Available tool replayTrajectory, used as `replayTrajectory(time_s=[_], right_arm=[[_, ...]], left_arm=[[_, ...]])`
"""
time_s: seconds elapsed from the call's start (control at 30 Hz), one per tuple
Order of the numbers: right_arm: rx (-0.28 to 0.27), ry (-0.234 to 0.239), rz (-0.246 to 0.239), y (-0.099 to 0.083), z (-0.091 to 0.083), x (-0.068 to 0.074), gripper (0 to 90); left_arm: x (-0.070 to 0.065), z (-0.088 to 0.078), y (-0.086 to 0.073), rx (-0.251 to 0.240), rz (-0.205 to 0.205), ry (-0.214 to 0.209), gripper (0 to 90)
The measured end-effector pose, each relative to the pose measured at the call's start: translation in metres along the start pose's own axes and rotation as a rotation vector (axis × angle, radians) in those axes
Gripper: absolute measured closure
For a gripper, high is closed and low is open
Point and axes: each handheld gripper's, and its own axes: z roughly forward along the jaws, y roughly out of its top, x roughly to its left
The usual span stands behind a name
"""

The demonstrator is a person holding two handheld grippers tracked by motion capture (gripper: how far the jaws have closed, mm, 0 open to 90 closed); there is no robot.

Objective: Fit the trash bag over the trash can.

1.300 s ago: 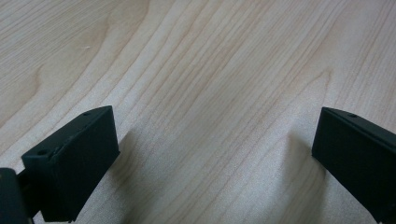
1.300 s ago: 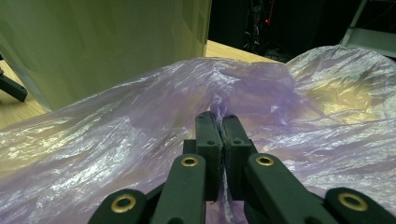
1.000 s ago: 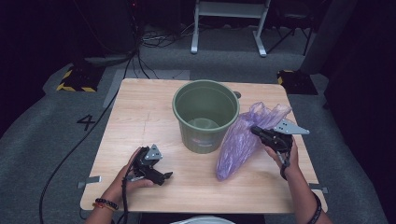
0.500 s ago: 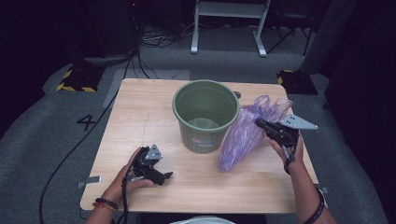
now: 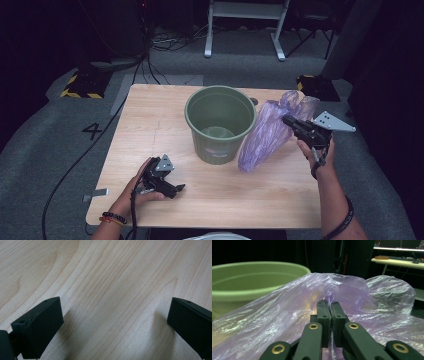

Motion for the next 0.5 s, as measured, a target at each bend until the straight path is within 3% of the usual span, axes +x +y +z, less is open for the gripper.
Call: replayTrajectory(time_s=[0.2, 0.5], right_arm=[[-0.042, 0.0, 0.008, 0.014, -0.002, -0.002, 88.5], [-0.067, 0.004, -0.018, 0.033, -0.003, 0.001, 88.5]], left_arm=[[0.001, 0.0, 0.001, 0.007, 0.01, -0.004, 0.3], [0.001, 0.001, 0.002, 0.007, 0.014, -0.008, 0.2]])
